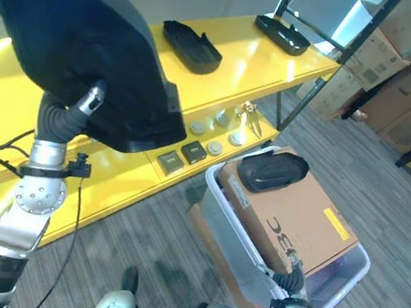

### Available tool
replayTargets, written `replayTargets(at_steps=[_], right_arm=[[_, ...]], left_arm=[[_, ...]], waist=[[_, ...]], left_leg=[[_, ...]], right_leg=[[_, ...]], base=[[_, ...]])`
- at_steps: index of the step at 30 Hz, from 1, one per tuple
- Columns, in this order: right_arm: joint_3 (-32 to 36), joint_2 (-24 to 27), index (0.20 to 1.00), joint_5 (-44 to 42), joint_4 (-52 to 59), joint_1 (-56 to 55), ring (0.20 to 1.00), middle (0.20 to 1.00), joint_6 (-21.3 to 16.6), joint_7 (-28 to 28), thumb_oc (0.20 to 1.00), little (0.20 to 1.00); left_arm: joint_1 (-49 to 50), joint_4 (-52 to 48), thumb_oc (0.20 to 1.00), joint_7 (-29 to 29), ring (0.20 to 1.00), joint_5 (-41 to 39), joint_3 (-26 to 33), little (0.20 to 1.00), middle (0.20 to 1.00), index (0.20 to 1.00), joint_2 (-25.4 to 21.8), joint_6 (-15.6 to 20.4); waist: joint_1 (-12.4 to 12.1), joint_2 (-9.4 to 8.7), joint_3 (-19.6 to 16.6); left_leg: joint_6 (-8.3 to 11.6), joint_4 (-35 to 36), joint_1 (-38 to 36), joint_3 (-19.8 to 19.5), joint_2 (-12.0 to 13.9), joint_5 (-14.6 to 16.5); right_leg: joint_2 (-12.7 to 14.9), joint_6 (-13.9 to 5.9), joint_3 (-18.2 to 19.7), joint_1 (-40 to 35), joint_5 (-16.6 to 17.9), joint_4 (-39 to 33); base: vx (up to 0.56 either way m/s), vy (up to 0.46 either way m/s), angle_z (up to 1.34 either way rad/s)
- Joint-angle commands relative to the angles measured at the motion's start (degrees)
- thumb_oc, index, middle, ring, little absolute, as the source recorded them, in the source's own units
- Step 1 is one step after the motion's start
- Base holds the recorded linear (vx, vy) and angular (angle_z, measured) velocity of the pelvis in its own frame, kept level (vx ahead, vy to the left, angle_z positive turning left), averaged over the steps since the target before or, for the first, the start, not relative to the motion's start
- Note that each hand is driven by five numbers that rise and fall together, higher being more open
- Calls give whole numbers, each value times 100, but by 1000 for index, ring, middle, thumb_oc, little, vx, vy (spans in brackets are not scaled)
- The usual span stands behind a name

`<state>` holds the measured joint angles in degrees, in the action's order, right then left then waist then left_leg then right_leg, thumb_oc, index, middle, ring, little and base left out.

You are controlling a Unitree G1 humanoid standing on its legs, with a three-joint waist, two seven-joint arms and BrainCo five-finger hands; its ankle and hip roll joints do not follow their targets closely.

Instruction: Move parts from the plastic box to the shelf.

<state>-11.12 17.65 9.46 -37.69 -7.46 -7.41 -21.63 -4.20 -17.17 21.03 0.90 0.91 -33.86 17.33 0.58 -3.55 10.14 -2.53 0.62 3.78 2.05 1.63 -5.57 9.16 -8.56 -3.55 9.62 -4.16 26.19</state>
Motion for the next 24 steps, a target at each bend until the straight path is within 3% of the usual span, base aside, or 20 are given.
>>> replayTargets(at_steps=[1, 4, 5, 6, 8, 12, 15, 18, 19, 21, 24], right_arm=[[-68, -112, 1000, 20, -111, 296, 1000, 1000, -323, 178, 1000, 1000], [-320, -102, 1000, 81, -288, 447, 1000, 1000, -320, 265, 1000, 1000], [-536, -79, 1000, 118, -467, 539, 1000, 1000, -300, 329, 1000, 1000], [-537, -82, 1000, 117, -474, 543, 1000, 1000, -302, 328, 1000, 1000], [-595, -95, 1000, 126, -698, 464, 1000, 1000, -287, 361, 1000, 1000], [-567, -160, 1000, -9, -1163, 449, 1000, 1000, -250, 400, 1000, 1000], [-719, -197, 1000, -321, -1890, 543, 1000, 1000, -211, 738, 1000, 1000], [-830, -145, 1000, -309, -2054, 579, 1000, 1000, -207, 842, 1000, 1000], [-798, -39, 1000, -315, -2367, 631, 1000, 1000, -122, 917, 1000, 1000], [-733, -23, 1000, -325, -2482, 618, 1000, 1000, -91, 917, 1000, 1000], [-444, 28, 1000, -613, -2814, 678, 1000, 1000, -10, 936, 1000, 1000]], left_arm=[[-151, -329, 200, 105, 200, 104, 133, 200, 200, 200, -51, 216], [-140, -269, 200, 163, 200, 40, 140, 200, 200, 200, -34, 251], [-179, -182, 200, 256, 200, 20, 71, 200, 200, 200, -19, 298], [-181, -178, 200, 257, 200, 20, 69, 200, 200, 200, -21, 299], [-238, -109, 200, 177, 200, -6, -88, 200, 200, 200, 25, 334], [-124, -143, 200, 173, 200, -94, -43, 200, 200, 200, 152, 356], [-43, -126, 200, 110, 200, -319, 73, 200, 200, 200, 236, 415], [-45, -160, 200, 6, 200, -498, 83, 200, 200, 200, 284, 456], [-93, -188, 200, -98, 200, -617, 35, 200, 200, 200, 275, 472], [-94, -200, 200, -134, 200, -657, 23, 200, 200, 200, 278, 448], [-158, -158, 200, -180, 200, -634, -23, 200, 200, 200, 212, 364]], waist=[[32, -3, -144], [46, 22, -102], [167, 50, -52], [167, 59, -72], [178, 46, -116], [190, 178, -242], [68, 236, -247], [11, 228, -104], [-138, 223, 63], [-121, 248, 51], [-218, 363, -15]], left_leg=[[74, 322, -682, -21, -151, 814], [135, 351, -704, -207, -176, 836], [173, 356, -718, -587, -264, 814], [167, 371, -728, -591, -257, 843], [263, 363, -659, -1030, -318, 783], [397, 387, -543, -1293, -206, 724], [609, -130, -346, -1538, -38, 869], [729, -751, -70, -1684, -95, 936], [816, -1146, 285, -1884, -301, 767], [804, -921, 413, -1796, -264, 664], [736, 43, 850, -1223, -234, 155]], right_leg=[[-8, -98, -241, -109, 293, -1035], [-16, -154, -68, -101, 485, -1777], [-356, -215, 792, 125, 703, -2099], [-361, -220, 788, 120, 665, -2102], [-454, -142, 1092, -11, 663, -2207], [-392, -57, 712, -232, 593, -2423], [-403, 98, 268, -512, 419, -2472], [-387, 228, 7, -728, 326, -2506], [-318, 300, -275, -950, 263, -2592], [-275, 279, -420, -1026, 233, -2653], [-312, 221, -670, -1222, 198, -2843]], base=[[60, -76, 40], [103, -105, 82], [122, -112, 61], [161, -144, 39], [92, -166, 91], [101, -259, 136], [156, -313, 85], [78, -222, 66], [62, -115, 71], [81, -62, 60], [171, 16, 77]])
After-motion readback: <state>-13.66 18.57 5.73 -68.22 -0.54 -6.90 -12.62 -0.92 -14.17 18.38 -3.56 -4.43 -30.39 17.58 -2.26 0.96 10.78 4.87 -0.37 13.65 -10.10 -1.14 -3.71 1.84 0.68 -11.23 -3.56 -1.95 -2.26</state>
